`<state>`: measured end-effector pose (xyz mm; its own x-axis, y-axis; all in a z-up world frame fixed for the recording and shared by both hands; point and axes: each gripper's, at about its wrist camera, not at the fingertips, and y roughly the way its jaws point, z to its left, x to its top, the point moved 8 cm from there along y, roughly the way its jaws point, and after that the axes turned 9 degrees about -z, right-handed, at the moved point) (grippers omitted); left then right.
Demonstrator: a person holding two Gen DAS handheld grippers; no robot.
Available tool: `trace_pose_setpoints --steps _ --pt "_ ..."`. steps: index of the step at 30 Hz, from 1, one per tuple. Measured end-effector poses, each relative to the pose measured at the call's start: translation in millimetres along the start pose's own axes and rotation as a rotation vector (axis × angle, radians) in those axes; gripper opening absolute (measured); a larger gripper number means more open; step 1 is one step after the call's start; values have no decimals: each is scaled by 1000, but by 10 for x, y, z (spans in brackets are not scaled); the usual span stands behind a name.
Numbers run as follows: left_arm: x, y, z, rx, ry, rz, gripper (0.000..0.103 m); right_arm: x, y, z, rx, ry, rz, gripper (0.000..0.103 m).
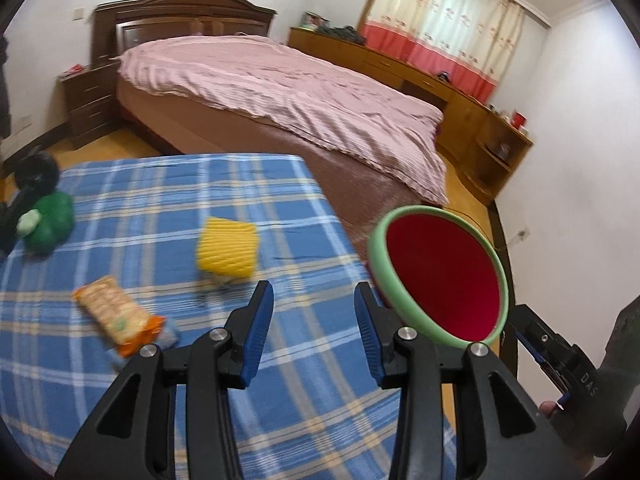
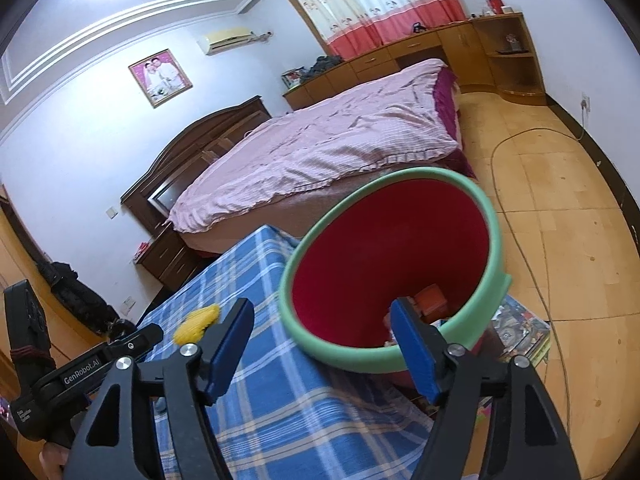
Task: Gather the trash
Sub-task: 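Move both open tools back toward the yellow foam net and snack packet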
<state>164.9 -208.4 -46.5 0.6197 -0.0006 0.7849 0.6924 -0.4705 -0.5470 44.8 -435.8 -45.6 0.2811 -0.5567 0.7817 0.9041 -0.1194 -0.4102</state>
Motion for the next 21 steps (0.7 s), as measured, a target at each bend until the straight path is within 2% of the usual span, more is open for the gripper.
trace_pose_setpoints --steps 21 --pt "-46 -484 1138 190 -182 -61 49 -394 92 776 93 -100 92 83"
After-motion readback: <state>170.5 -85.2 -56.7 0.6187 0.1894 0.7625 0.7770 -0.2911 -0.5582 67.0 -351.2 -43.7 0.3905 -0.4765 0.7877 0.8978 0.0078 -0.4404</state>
